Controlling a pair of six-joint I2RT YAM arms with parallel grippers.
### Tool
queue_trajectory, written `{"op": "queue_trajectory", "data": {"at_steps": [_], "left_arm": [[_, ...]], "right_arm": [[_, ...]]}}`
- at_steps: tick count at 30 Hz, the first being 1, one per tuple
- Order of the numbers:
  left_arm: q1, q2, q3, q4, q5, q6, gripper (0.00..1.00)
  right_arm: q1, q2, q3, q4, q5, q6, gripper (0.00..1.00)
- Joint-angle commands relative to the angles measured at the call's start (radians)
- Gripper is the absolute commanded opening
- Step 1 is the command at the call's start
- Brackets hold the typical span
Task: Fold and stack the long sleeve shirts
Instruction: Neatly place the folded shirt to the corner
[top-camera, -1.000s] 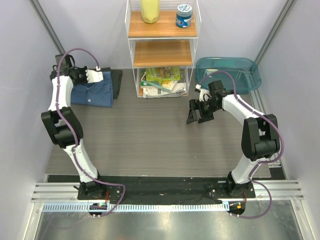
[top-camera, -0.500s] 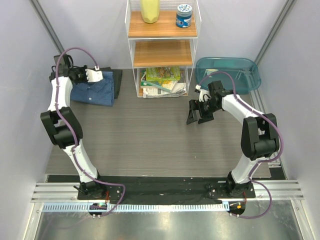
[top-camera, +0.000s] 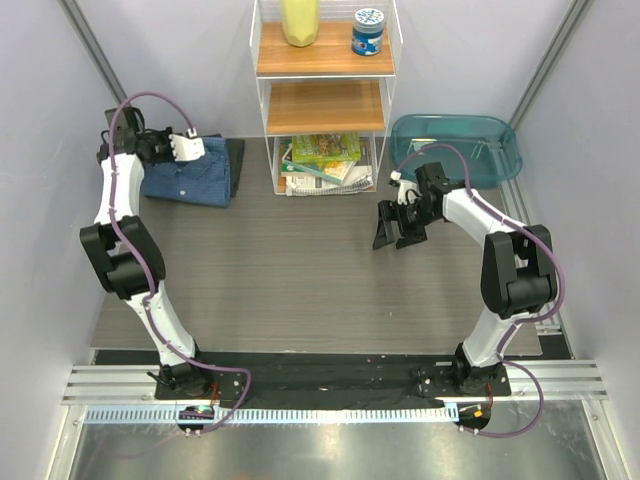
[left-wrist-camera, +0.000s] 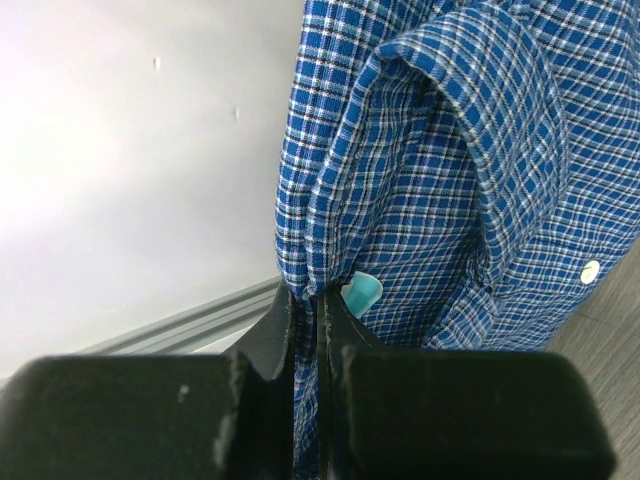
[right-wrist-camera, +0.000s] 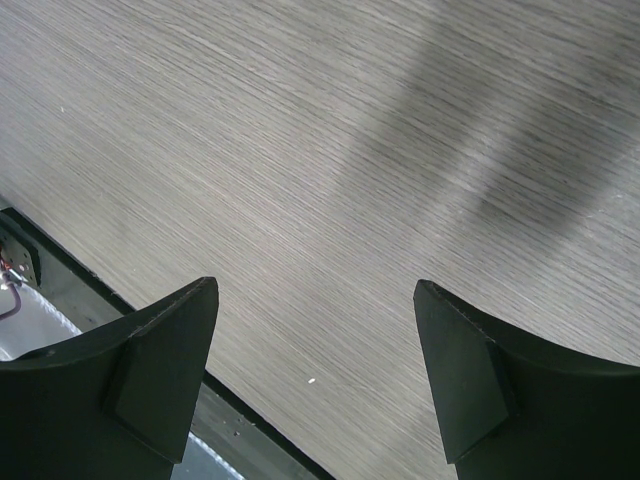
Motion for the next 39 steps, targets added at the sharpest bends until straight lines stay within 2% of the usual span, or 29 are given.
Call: {"op": "queue_trajectory", "data": {"at_steps": [1, 15, 26, 32, 39], "left_arm": [[0.008, -0.09, -0.006, 0.15, 0.048, -0.061, 0.0], [0.012, -0.035, -0.031, 0.276, 0.123, -0.061, 0.0], [0.003, 0.064, -0.036, 0.316, 0.074, -0.108, 0.0], [0.002, 0.113, -0.039, 0.438, 0.044, -0.231, 0.0], [-0.009, 0.221, 0.035, 0.523, 0.011, -0.326, 0.0]], "right_arm": [[-0.005, 0.008, 0.029, 0.009, -0.009, 0.005, 0.85], [-0.005, 0.017, 0.02, 0.011, -0.014, 0.005, 0.85], [-0.005, 0.046, 0.026, 0.008, -0.012, 0.005, 0.85], [-0.005, 0.065, 0.026, 0.009, -0.015, 0.005, 0.85], [-0.003, 0.088, 0.031, 0.008, -0.012, 0.005, 0.84]]}}
